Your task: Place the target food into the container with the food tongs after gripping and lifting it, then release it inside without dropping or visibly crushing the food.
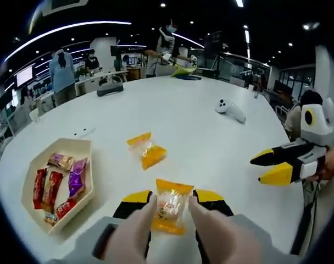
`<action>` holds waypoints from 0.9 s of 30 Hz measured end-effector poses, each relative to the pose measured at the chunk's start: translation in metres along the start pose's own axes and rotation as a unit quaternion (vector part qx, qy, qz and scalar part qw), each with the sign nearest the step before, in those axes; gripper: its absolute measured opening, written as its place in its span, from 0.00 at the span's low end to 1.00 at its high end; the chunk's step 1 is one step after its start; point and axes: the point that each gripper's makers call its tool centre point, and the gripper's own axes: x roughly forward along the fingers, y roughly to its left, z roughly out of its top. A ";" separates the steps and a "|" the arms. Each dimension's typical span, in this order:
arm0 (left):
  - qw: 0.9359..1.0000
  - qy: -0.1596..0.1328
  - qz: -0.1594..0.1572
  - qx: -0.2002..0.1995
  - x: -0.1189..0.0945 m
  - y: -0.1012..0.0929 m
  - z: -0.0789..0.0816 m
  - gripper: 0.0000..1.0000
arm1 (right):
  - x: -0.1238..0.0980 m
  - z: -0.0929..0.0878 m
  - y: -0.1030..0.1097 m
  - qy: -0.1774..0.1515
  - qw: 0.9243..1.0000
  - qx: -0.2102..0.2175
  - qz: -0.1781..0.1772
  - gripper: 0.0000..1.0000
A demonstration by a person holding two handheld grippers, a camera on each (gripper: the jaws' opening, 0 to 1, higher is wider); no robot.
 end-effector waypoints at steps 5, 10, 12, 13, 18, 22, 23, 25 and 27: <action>1.000 0.021 0.000 0.022 0.003 0.003 -0.004 0.28 | -0.001 -0.001 -0.001 -0.001 1.000 0.001 -0.004 0.36; 0.999 0.022 -0.005 0.043 0.005 0.003 0.003 0.28 | -0.001 -0.002 -0.004 -0.002 1.000 0.005 -0.008 0.36; 0.998 0.029 -0.011 0.049 0.010 0.003 0.002 0.28 | -0.001 -0.002 -0.005 -0.003 1.000 0.006 -0.008 0.36; 0.998 0.041 -0.019 0.050 0.012 0.002 -0.001 0.28 | -0.001 -0.002 -0.005 -0.003 1.000 0.006 -0.008 0.36; 0.996 0.054 -0.032 0.056 0.015 -0.004 -0.006 0.28 | -0.001 -0.002 -0.007 -0.002 1.000 0.005 -0.011 0.35; 0.996 0.054 -0.037 0.057 0.017 -0.008 -0.007 0.28 | -0.001 -0.004 -0.010 0.000 1.000 0.007 -0.015 0.35; 0.996 0.055 -0.037 0.058 0.017 -0.008 -0.007 0.27 | -0.001 -0.004 -0.010 0.000 1.000 0.007 -0.015 0.35; 0.995 0.059 -0.034 0.074 0.018 -0.009 -0.008 0.27 | 0.000 -0.005 -0.010 0.001 1.000 0.006 -0.015 0.34; 0.992 0.055 -0.035 0.105 0.019 -0.011 -0.007 0.26 | 0.000 -0.005 -0.009 0.001 1.000 0.005 -0.014 0.34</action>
